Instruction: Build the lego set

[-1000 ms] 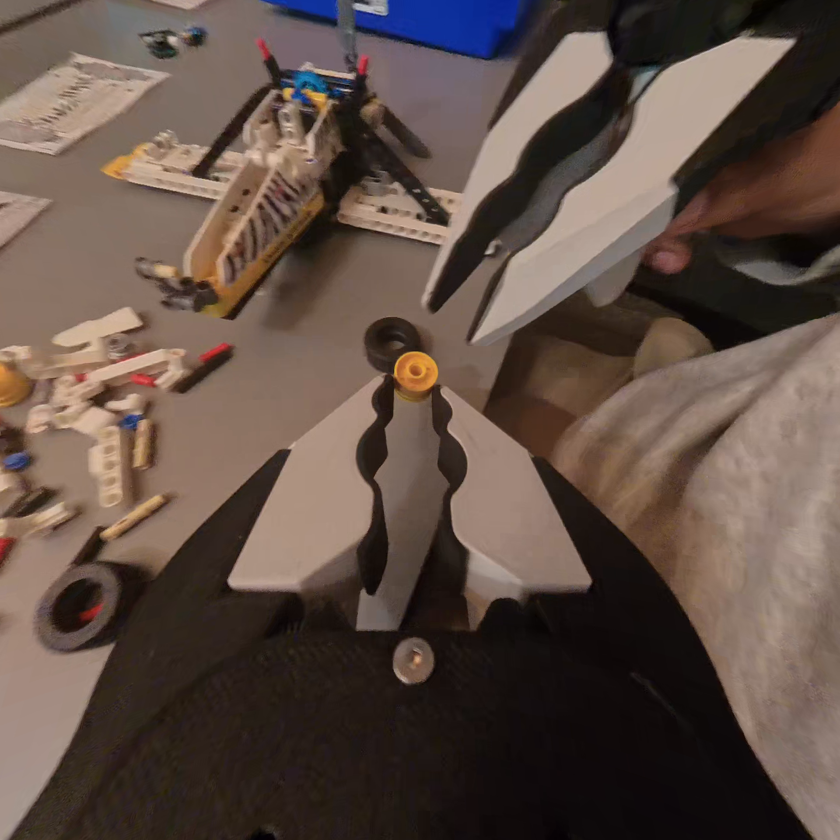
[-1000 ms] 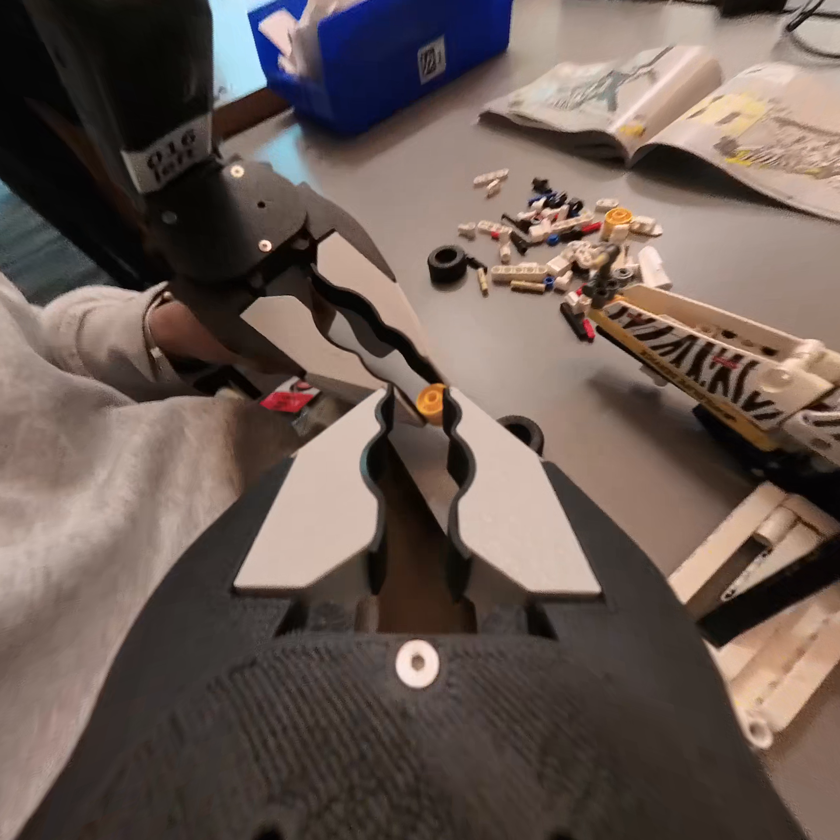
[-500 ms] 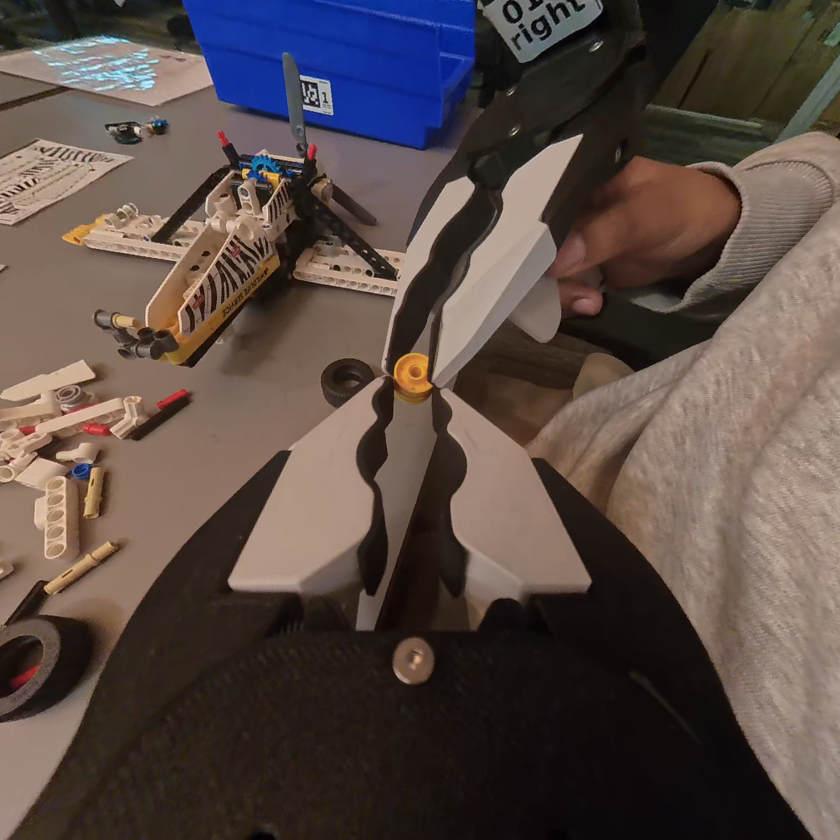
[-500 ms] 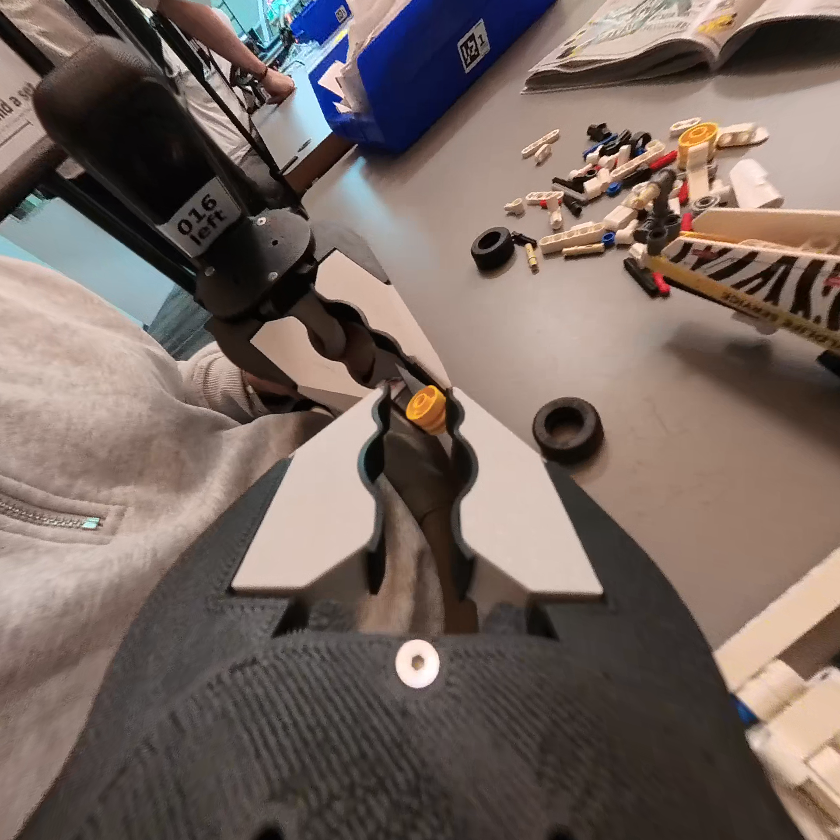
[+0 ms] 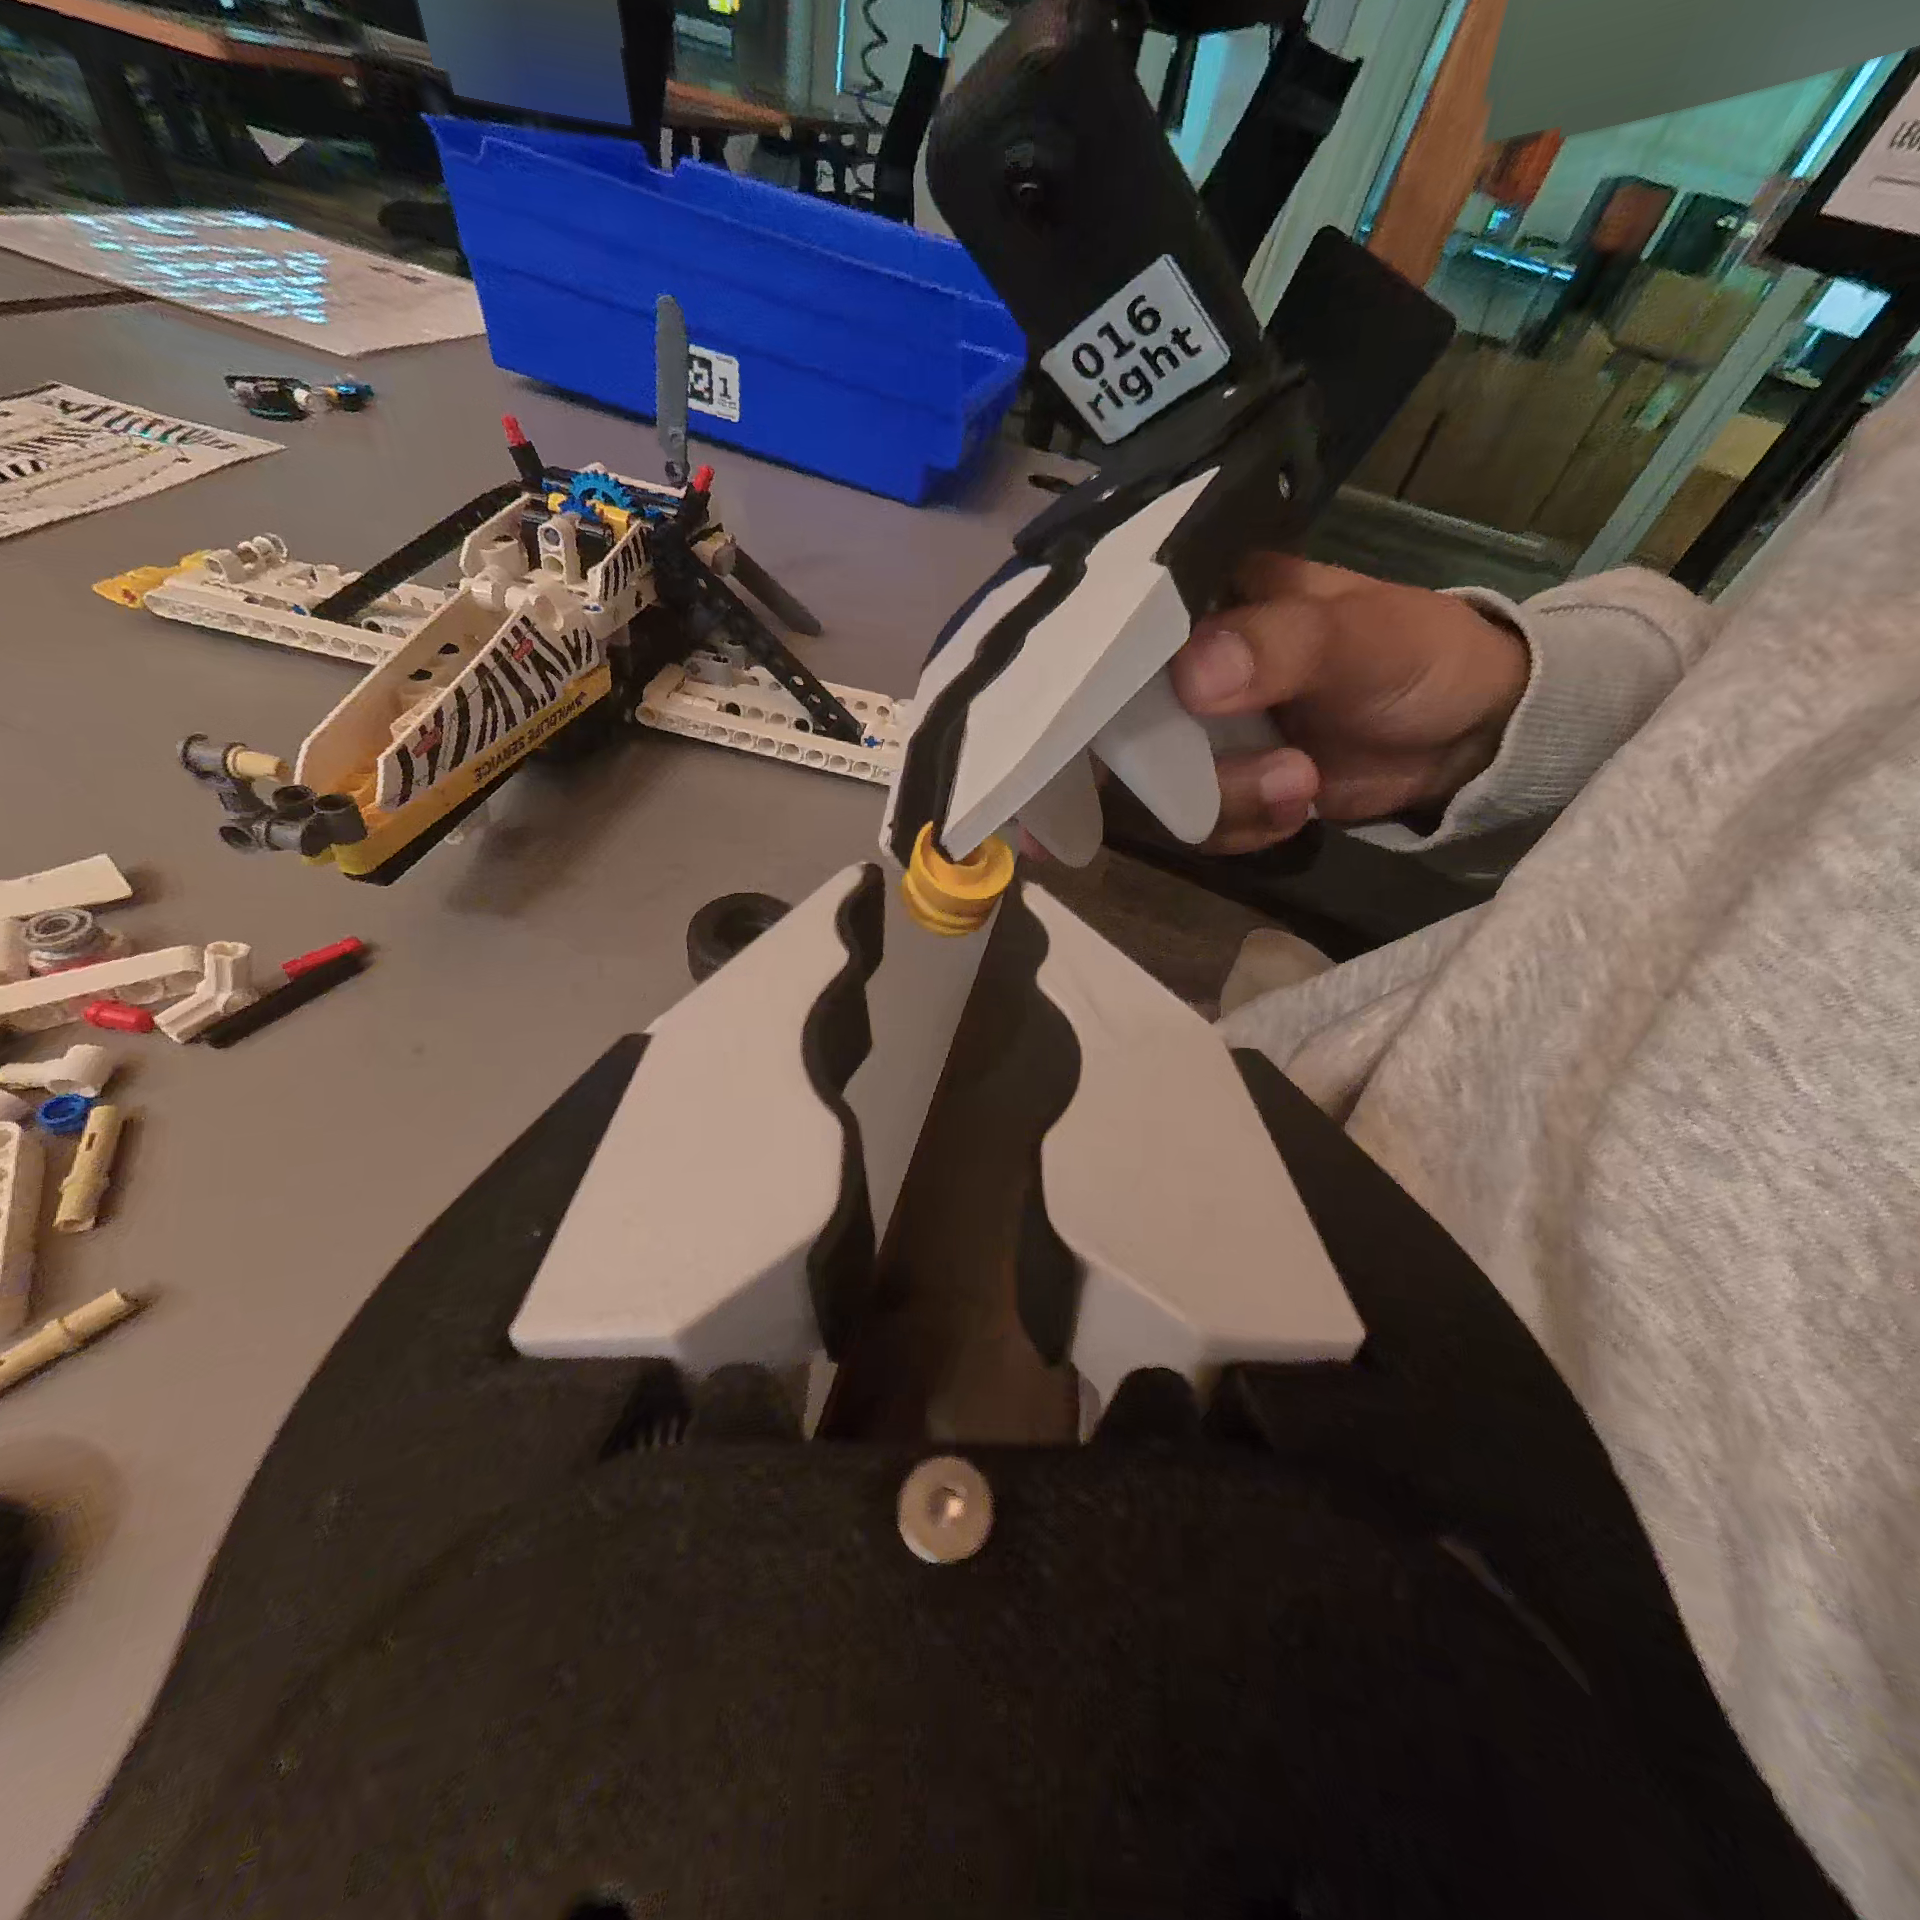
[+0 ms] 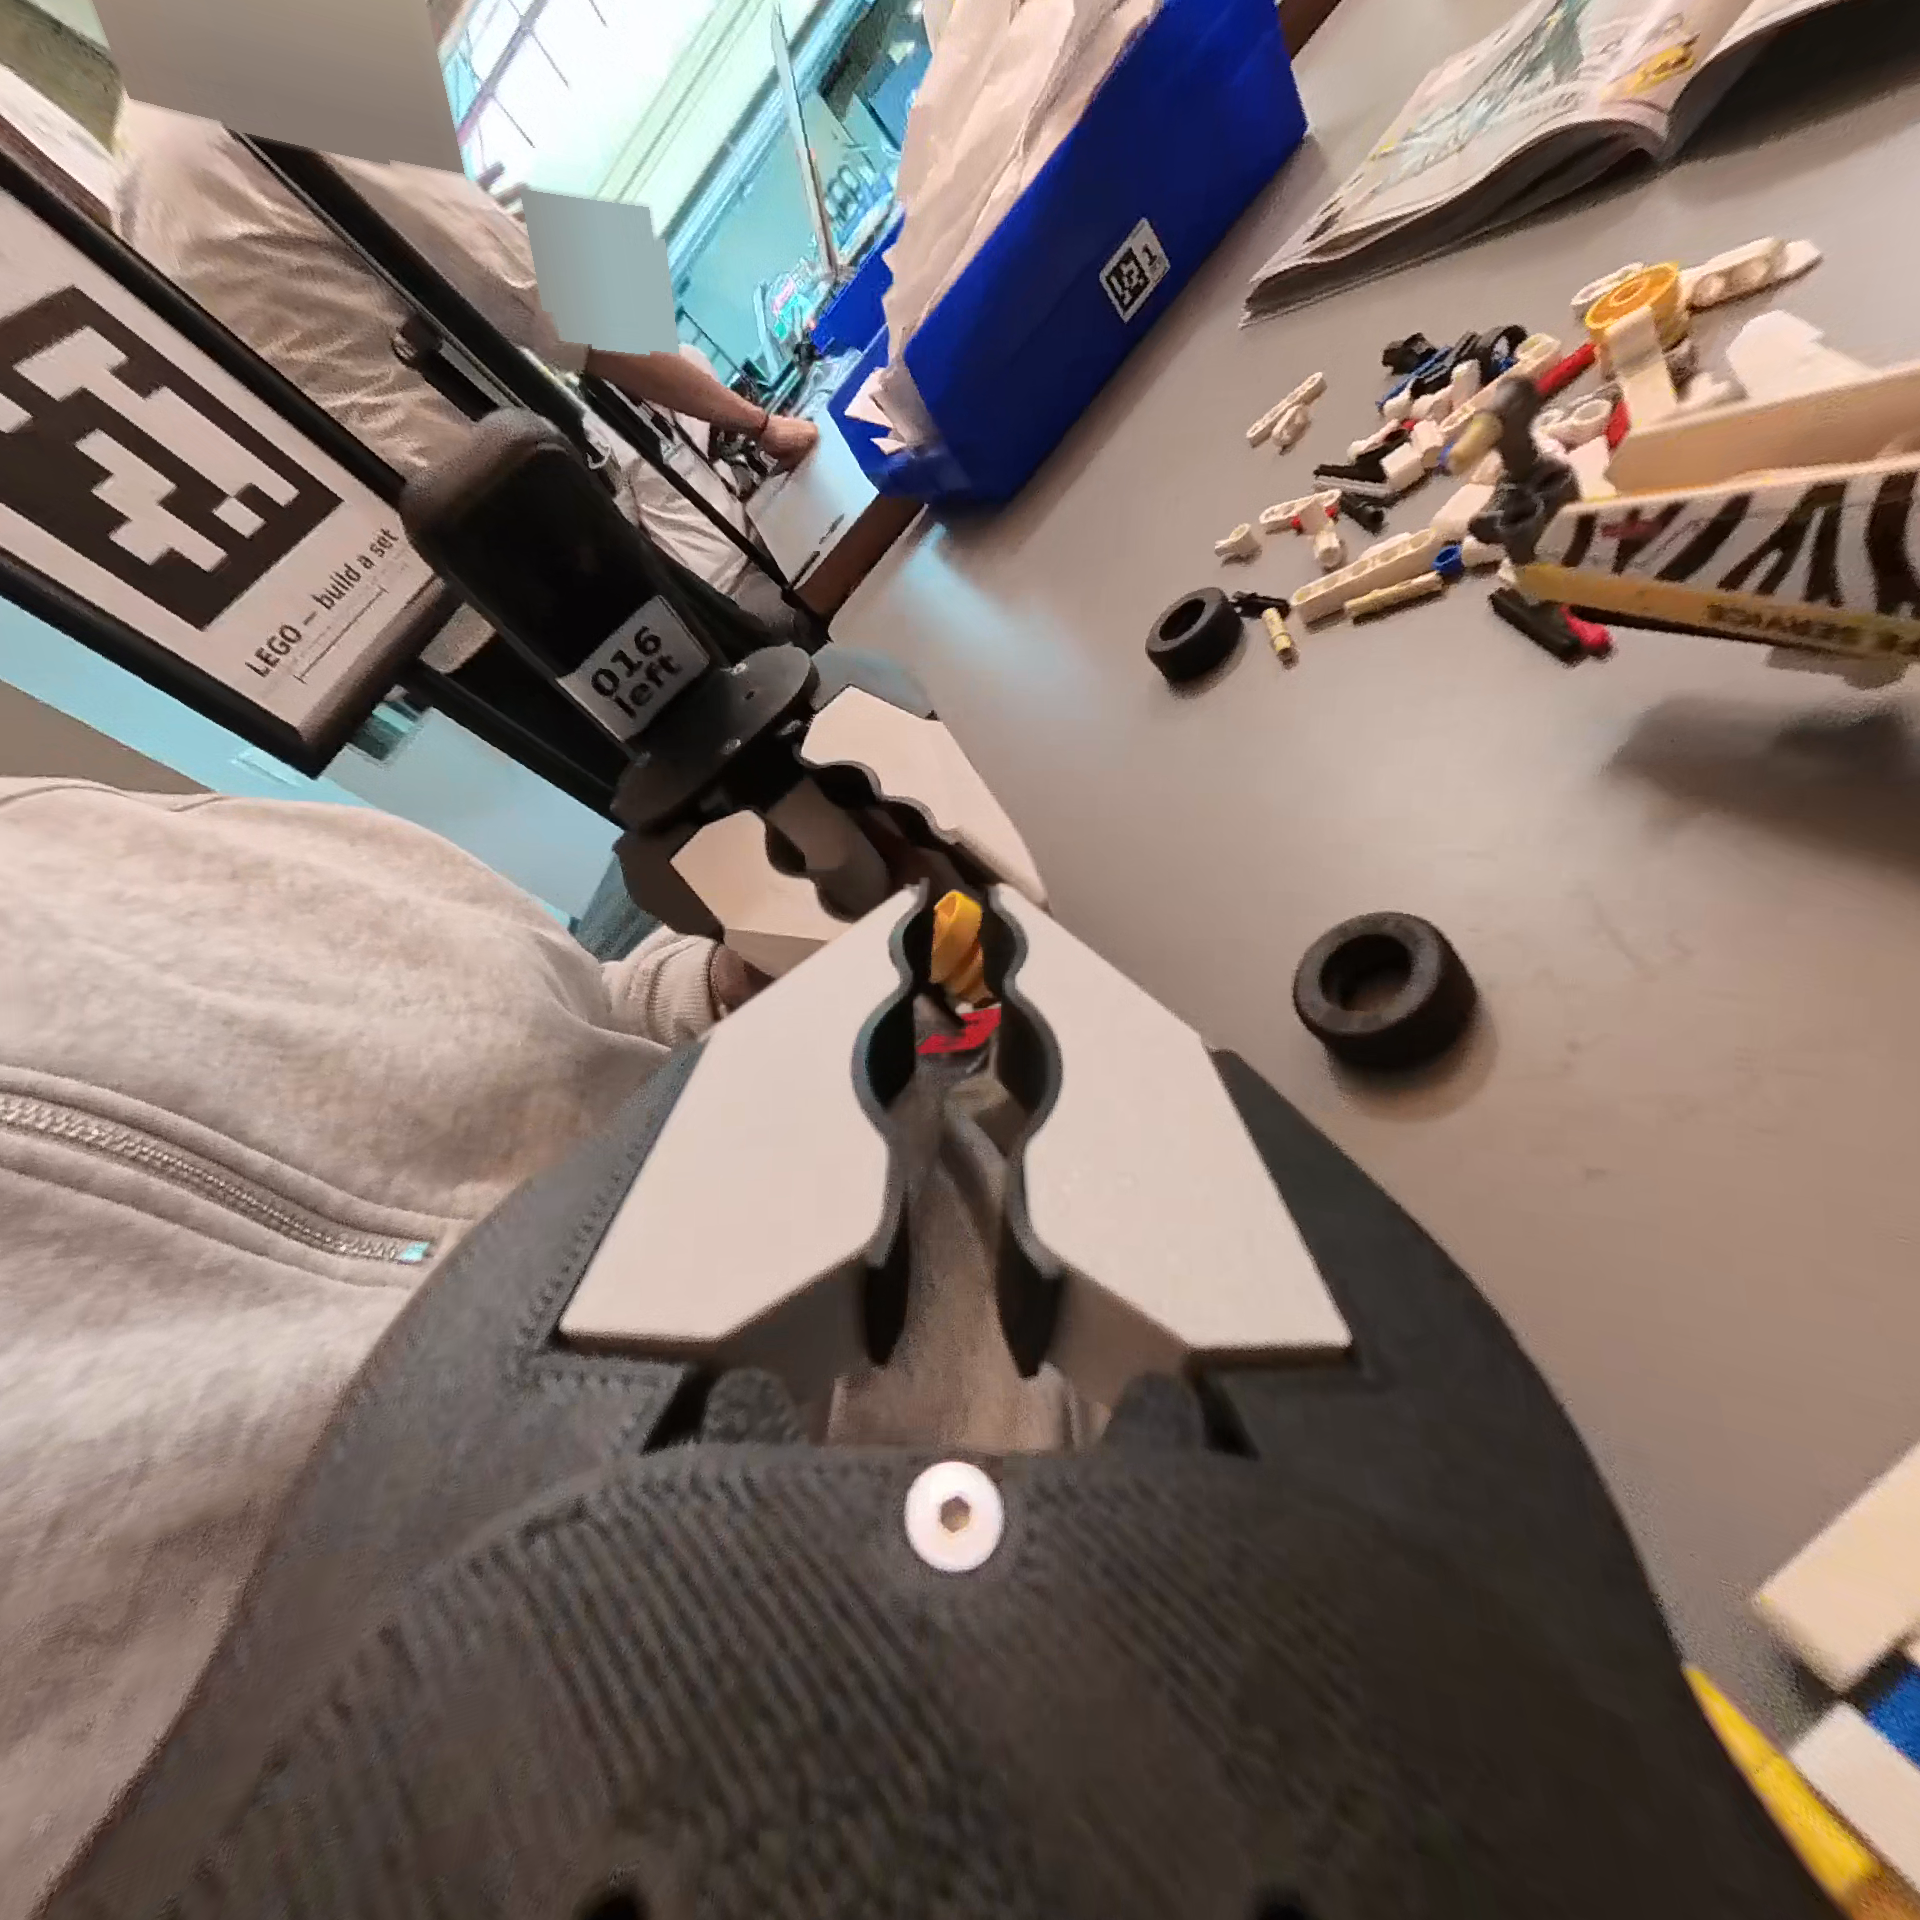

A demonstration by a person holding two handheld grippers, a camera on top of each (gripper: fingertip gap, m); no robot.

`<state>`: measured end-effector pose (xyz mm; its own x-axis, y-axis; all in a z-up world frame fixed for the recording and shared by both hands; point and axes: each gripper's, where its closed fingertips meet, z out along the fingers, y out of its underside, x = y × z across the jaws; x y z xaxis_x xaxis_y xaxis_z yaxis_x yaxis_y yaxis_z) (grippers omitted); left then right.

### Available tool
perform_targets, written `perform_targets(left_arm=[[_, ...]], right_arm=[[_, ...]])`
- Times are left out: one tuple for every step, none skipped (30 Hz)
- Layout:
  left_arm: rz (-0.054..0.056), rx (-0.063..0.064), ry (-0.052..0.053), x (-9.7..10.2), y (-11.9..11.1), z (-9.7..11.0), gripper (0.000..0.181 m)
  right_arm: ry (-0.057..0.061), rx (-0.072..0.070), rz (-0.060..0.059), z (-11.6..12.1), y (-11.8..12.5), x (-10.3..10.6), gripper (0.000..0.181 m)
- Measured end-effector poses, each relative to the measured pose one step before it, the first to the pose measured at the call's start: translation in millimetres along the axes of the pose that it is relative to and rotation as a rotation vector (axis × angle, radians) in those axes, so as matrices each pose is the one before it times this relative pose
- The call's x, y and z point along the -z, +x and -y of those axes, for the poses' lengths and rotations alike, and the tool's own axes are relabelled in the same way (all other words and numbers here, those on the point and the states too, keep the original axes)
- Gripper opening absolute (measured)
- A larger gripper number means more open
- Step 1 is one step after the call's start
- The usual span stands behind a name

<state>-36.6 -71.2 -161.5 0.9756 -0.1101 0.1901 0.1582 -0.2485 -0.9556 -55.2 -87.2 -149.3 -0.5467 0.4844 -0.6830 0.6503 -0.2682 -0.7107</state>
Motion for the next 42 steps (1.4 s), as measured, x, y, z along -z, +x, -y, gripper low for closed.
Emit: perform_targets(left_arm=[[0.0047, 0.0036, -0.0053, -1.02, -0.96, -1.56, 0.021], [0.0005, 0.0043, 0.0015, -0.76, -0.08, -0.41, 0.021], [-0.0033, 0.0068, 0.0081, -0.31, 0.5, 0.75, 0.021], [-0.0064, 0.0116, 0.0097, -0.1, 0.51, 1.07, 0.021], [-0.0073, 0.0146, 0.0096, 0.06, 0.32, 0.96, 0.021], [-0.0096, 0.0116, 0.0107, 0.49, 0.61, 1.1, 0.019], [-0.006, 0.0041, 0.0003, 0.59, 0.53, -0.34, 0.016], [0.0012, -0.0105, -0.015, 0.39, -0.16, -2.36, 0.015], [0.0042, -0.0145, -0.0181, 0.21, -0.24, -2.42, 0.015], [0.0053, -0.0086, -0.0184, -0.21, -0.23, -2.25, 0.015], [0.0048, -0.0023, -0.0145, -0.43, -0.44, -1.85, 0.015], [0.0061, 0.0008, -0.0114, -0.48, -1.06, -1.82, 0.015], [0.0086, 0.002, -0.0082, -0.06, -1.73, -1.45, 0.015], [0.0073, 0.0012, -0.0063, 0.11, -1.76, -1.23, 0.015], [0.0033, 0.0019, -0.0003, 0.51, -1.18, -0.1, 0.015], [0.0028, 0.0043, -0.0016, 0.68, -1.22, -0.14, 0.015], [-0.0012, 0.0022, -0.0109, 0.02, -0.61, -1.51, 0.015], [-0.0002, -0.0042, -0.0162, -0.42, -0.2, -2.21, 0.015], [0.0067, -0.0101, -0.0153, -0.76, -0.42, -2.21, 0.015], [0.0053, -0.0156, -0.013, -0.79, 0.61, -1.51, 0.015], [0.0046, -0.0177, -0.0081, -0.77, 1.27, -0.49, 0.015], [0.0066, -0.0152, -0.007, -0.75, 0.87, -0.14, 0.015], [0.0038, -0.0134, -0.0083, -0.91, 1.06, -0.24, 0.015], [0.0039, -0.012, -0.0067, -0.67, 0.84, -0.27, 0.015], [0.0048, -0.0094, -0.0052, -0.4, 0.41, -0.32, 0.015], [0.0025, -0.0073, -0.0028, -0.29, 0.4, -0.24, 0.015], [0.0035, -0.0055, -0.0041, 0.03, -0.11, -0.77, 0.015], [-0.0029, -0.0013, 0.0001, 0.05, 0.63, -0.04, 0.015], [-0.0029, 0.0017, 0.0007, -0.07, 0.42, 0.01, 0.015], [-0.002, 0.0016, -0.0012, -0.12, 0.26, -0.18, 0.015], [-0.002, -0.0006, -0.0018, -0.03, 0.33, -0.09, 0.015], [0.0002, -0.0046, -0.0012, 0.08, 0.27, -0.01, 0.015], [0.0014, -0.0067, -0.0025, 0.0, 0.23, -0.26, 0.015], [0.0025, -0.0069, -0.0022, -0.17, 0.23, -0.28, 0.015], [0.0029, -0.0045, 0.0003, -0.05, -0.03, -0.12, 0.015], [0.0038, 0.0007, 0.0068, 0.08, -0.43, 0.71, 0.015], [0.0043, 0.0076, 0.0127, 0.31, -0.85, 1.57, 0.015], [0.003, 0.0141, 0.0192, 0.59, -1.26, 2.42, 0.015], [0.0012, 0.0213, 0.0214, 0.9, -1.59, 2.65, 0.015], [0.0023, 0.0294, 0.0168, 0.83, -2.66, 1.9, 0.016], [0.0039, 0.0385, 0.0081, 0.33, -4.17, 0.13, 0.019], [0.0023, 0.0476, -0.0036, -0.56, -4.94, -2.06, 0.024]], right_arm=[[0.0072, -0.0109, 0.0024, -0.44, 0.69, -0.83, 0.006], [0.0106, -0.0087, 0.0065, 0.25, 0.03, -0.48, 0.006], [0.0138, -0.0141, 0.016, 0.98, -1.37, -0.43, 0.006], [0.0185, -0.0209, 0.0243, 1.78, -2.28, -0.25, 0.006], [0.0207, -0.0244, 0.0246, 1.91, -2.12, -0.2, 0.006], [0.0153, -0.0237, 0.0146, 1.12, -0.13, -0.11, 0.006], [0.0043, -0.0194, 0.0081, -0.38, 1.0, 0.03, 0.006], [-0.007, -0.013, 0.0037, -1.8, 1.32, -0.3, 0.006], [-0.0081, -0.0008, -0.0037, -1.67, 1.4, -0.16, 0.006], [-0.006, 0.0088, -0.0132, -0.99, 1.69, 0.25, 0.007], [-0.006, 0.0139, -0.0188, -0.39, 1.92, 0.89, 0.006], [-0.0085, 0.0181, -0.0232, 0.12, 2.4, 1.56, 0.005], [-0.0125, 0.0227, -0.0315, 0.15, 3.62, 2.12, 0.004], [-0.0171, 0.0257, -0.0421, -0.29, 5.11, 2.72, 0.0], [-0.0167, 0.0303, -0.0472, -0.21, 5.92, 2.85, 0.0], [-0.0094, 0.0301, -0.0327, 0.43, 3.37, 2.6, 0.003], [-0.0024, 0.0227, -0.0085, 1.46, -0.62, 1.86, 0.009], [-0.0012, 0.0126, 0.0096, 1.52, -3.36, 0.99, 0.016], [-0.0046, 0.0044, 0.0162, 0.79, -4.04, 0.06, 0.022], [-0.012, 0.0006, 0.0133, -0.53, -3.24, -0.96, 0.026], [-0.0229, 0.0002, 0.0077, -2.73, -2.06, -1.9, 0.029], [-0.0297, 0.0013, 0.0044, -4.09, -1.26, -2.54, 0.032], [-0.0301, 0.0024, 0.0033, -4.65, -1.14, -2.91, 0.033], [-0.0274, 0.0029, 0.0029, -4.36, -1.15, -2.76, 0.033], [-0.0189, 0.0053, 0.0006, -3.0, -0.74, -2.14, 0.027], [-0.0062, 0.0072, -0.0073, -1.07, 0.44, -1.21, 0.022], [-0.0033, 0.0047, -0.0118, -0.22, 1.58, -0.11, 0.017], [-0.0082, 0.0035, -0.0027, -0.55, 0.66, 0.0, 0.017], [-0.0078, -0.0012, 0.0034, -0.32, -0.07, 0.14, 0.017], [-0.0066, -0.0014, 0.0028, -0.31, -0.22, -0.02, 0.017], [-0.0058, 0.0005, 0.0018, -0.27, -0.17, -0.03, 0.017], [-0.0059, 0.0015, 0.0009, -0.28, -0.27, 0.06, 0.017], [-0.0071, 0.0015, -0.0001, -0.52, -0.13, 0.02, 0.017], [-0.0075, 0.0019, -0.0012, -0.52, -0.05, 0.01, 0.017], [-0.0067, 0.0022, -0.0018, -0.18, -0.07, 0.15, 0.017], [-0.0027, 0.0037, -0.0024, 0.52, -0.13, 0.28, 0.017], [0.0015, 0.0055, -0.0028, 1.54, -0.31, 0.46, 0.016], [0.0035, 0.0086, -0.0036, 2.26, -0.22, 0.72, 0.016], [0.0003, 0.0105, -0.0097, 2.61, 0.72, 0.97, 0.016], [-0.0059, 0.0157, -0.0219, 2.48, 2.76, 1.6, 0.016], [-0.0124, 0.0225, -0.0303, 2.26, 4.56, 2.1, 0.016], [-0.0184, 0.0269, -0.0343, 2.18, 5.57, 2.39, 0.016]])
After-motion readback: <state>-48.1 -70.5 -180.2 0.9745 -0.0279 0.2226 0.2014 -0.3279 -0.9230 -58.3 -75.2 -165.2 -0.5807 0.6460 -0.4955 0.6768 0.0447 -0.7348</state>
